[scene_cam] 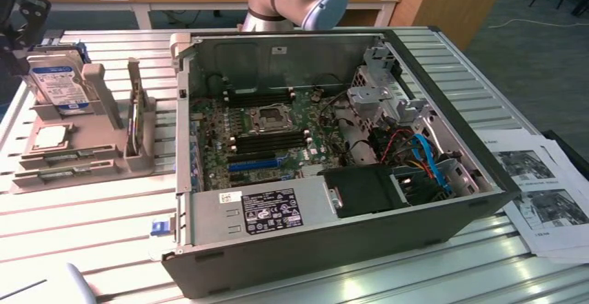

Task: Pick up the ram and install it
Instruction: 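Reach for the ram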

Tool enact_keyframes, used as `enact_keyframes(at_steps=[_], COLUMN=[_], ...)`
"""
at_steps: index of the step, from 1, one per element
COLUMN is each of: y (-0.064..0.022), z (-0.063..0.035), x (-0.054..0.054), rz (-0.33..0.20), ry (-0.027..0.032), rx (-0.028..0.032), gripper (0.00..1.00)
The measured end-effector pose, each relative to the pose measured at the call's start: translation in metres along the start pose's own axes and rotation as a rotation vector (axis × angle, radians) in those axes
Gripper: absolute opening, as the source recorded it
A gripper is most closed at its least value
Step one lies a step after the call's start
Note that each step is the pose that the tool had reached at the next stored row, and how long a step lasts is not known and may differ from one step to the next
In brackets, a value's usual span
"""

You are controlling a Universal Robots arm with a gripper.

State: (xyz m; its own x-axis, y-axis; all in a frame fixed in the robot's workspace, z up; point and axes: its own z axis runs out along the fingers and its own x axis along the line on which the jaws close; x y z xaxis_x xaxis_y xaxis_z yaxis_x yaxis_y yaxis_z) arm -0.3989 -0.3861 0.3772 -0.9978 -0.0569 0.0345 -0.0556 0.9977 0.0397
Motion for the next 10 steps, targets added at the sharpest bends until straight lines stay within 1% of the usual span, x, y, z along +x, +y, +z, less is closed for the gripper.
enact_keyframes(at_steps=[7,8,10], y=[0.0099,0.0123,0.0139], z=[0.0027,0.0034,0.0039], x=[0.000,0.000,0.000], rz=[-0.001,-0.002,-0.002], ry=[0.0000,0.0000,0.0000], rx=[0.0000,0.0001,0.0000], gripper=[0.10,0.10,0.10])
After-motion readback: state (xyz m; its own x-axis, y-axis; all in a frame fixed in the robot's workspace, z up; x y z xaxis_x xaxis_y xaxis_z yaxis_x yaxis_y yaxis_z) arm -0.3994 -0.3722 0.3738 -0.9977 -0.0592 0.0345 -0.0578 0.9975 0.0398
